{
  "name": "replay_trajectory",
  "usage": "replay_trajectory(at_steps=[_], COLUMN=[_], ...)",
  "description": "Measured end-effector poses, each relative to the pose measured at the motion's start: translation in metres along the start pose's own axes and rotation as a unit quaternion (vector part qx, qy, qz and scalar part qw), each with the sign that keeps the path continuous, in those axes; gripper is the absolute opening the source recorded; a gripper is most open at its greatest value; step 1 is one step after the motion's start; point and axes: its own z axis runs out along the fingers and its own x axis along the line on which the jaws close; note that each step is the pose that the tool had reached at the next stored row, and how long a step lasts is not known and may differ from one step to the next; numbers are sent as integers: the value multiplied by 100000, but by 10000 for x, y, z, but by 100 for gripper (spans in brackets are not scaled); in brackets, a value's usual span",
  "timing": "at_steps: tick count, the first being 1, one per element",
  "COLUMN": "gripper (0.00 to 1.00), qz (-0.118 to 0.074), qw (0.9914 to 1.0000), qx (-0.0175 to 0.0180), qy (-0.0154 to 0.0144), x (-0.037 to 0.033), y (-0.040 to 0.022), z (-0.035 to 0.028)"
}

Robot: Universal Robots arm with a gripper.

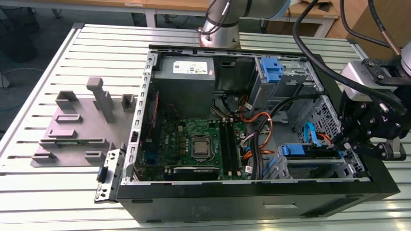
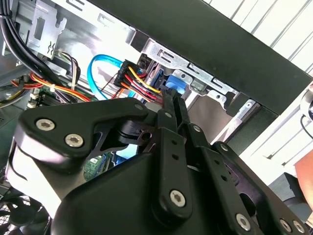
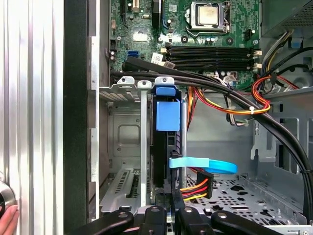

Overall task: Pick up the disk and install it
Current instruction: 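Insert the second disk wire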

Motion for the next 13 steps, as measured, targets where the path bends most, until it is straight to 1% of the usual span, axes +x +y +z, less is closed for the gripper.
replay_trajectory(at_steps=[11, 12, 13], gripper=[18, 24, 24], qz=[0, 2, 3], qw=[100000, 100000, 100000], qx=[1, 1, 2], qy=[15, 19, 17], x=[0, 0, 0], y=[0, 0, 0], z=[1, 1, 2])
